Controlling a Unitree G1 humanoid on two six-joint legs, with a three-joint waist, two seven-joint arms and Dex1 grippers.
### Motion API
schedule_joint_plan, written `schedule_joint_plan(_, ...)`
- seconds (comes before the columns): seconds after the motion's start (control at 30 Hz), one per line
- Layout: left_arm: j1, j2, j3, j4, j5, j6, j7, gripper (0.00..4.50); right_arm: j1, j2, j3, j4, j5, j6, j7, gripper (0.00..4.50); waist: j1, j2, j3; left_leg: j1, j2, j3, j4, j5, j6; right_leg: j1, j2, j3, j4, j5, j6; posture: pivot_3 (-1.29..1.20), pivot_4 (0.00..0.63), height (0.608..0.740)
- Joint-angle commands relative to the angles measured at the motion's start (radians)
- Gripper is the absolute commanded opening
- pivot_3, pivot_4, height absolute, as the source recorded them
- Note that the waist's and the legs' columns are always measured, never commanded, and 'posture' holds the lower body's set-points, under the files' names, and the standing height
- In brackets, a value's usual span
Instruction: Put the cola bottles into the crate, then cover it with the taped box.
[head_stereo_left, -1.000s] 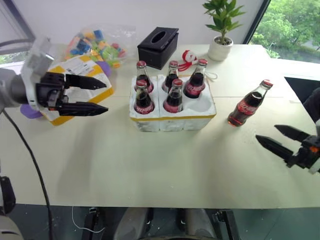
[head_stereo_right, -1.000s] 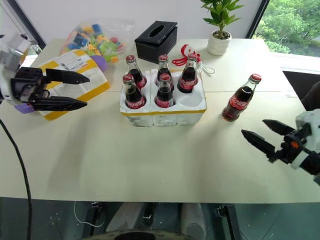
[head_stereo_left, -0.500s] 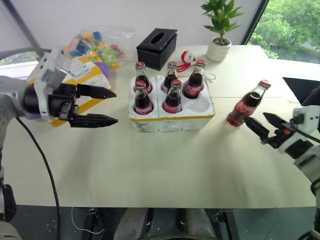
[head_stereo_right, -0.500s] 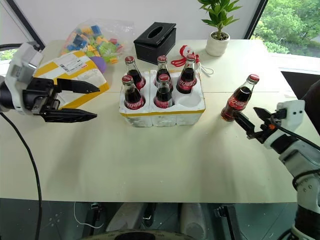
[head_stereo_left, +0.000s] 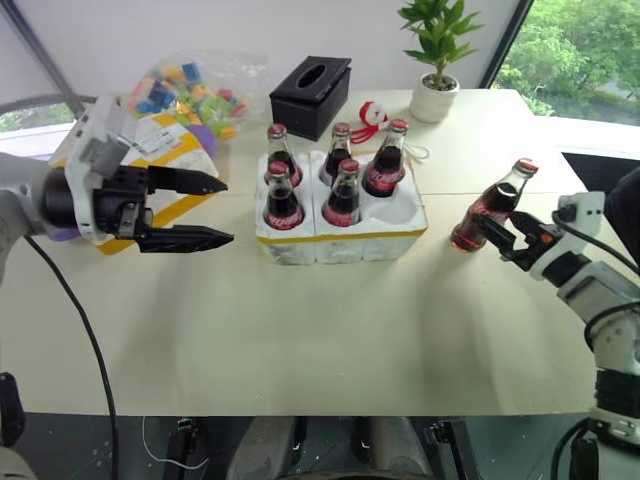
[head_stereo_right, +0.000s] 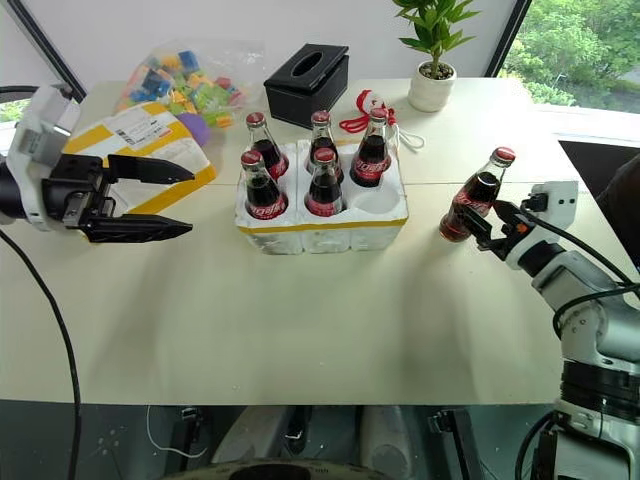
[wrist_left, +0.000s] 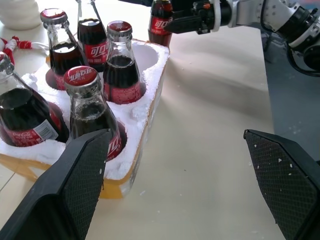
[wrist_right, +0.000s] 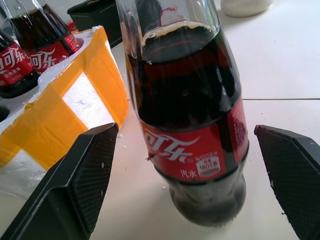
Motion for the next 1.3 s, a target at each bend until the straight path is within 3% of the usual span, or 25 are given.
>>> schedule_joint_plan(0.03, -0.007, 0.014, 0.029, -0.031, -0.029, 0.005, 0.009, 4.45, -0.056, 0.011, 0.017, 0.067, -0.039, -0.059, 0.008, 4.5, -0.007, 0.0, 0.0, 0.0, 0.0, 0.0, 0.0, 0.0, 0.0, 0.0, 0.0, 0.0, 0.0, 0.0, 0.0, 0.0, 0.15, 0.732)
schedule_joint_plan(0.13, -0.012, 0.01, 0.026, -0.036, -0.045, 0.013, 0.015, 4.45, -0.107, 0.022, 0.023, 0.141, -0.057, -0.087, 0.009, 4.5, -0.011, 0.0, 0.0, 0.0, 0.0, 0.0, -0.001, 0.0, 0.0, -0.001, 0.0, 0.0, 0.0, 0.0, 0.0, 0.0, 0.15, 0.732)
schedule_joint_plan(0.3, -0.008, 0.011, 0.016, -0.041, -0.045, 0.006, 0.019, 4.5, -0.116, 0.019, 0.029, 0.138, -0.058, -0.108, 0.046, 2.81, -0.01, 0.0, 0.0, 0.0, 0.0, 0.0, -0.001, 0.0, -0.001, -0.001, 0.0, 0.0, 0.0, 0.0, 0.0, 0.0, 0.15, 0.732)
schedule_joint_plan(0.67, -0.003, 0.003, 0.021, -0.038, -0.046, 0.002, 0.029, 4.5, -0.151, -0.039, -0.074, -0.058, 0.049, -0.014, 0.018, 2.83, -0.011, 0.005, 0.003, 0.0, 0.0, 0.0, -0.002, 0.0, -0.001, -0.002, 0.0, 0.001, 0.001, 0.0, 0.0, 0.0, 0.15, 0.732)
schedule_joint_plan(0.8, -0.006, 0.003, 0.024, -0.032, -0.045, -0.002, 0.031, 4.5, -0.241, -0.054, -0.085, -0.19, 0.198, 0.102, 0.015, 2.83, -0.017, 0.006, 0.004, -0.001, 0.0, 0.0, -0.002, 0.0, -0.001, -0.003, 0.0, 0.001, 0.001, 0.0, 0.0, 0.0, 0.15, 0.732)
schedule_joint_plan(1.0, -0.005, -0.002, 0.015, -0.025, -0.022, -0.024, 0.039, 4.5, -0.322, 0.018, 0.036, -0.262, 0.222, 0.152, -0.02, 2.83, -0.028, 0.005, 0.004, -0.001, 0.0, 0.0, -0.006, 0.001, -0.001, -0.004, 0.0, 0.001, 0.0, 0.0, 0.0, 0.0, 0.15, 0.732)
schedule_joint_plan(1.3, 0.022, 0.003, 0.024, -0.024, -0.011, -0.041, 0.053, 4.5, -0.322, 0.086, 0.139, -0.3, 0.225, 0.179, -0.026, 2.83, -0.027, 0.005, 0.004, -0.002, -0.001, 0.0, -0.008, 0.001, -0.002, -0.006, 0.0, 0.001, 0.0, 0.0, 0.0, 0.0, 0.15, 0.732)
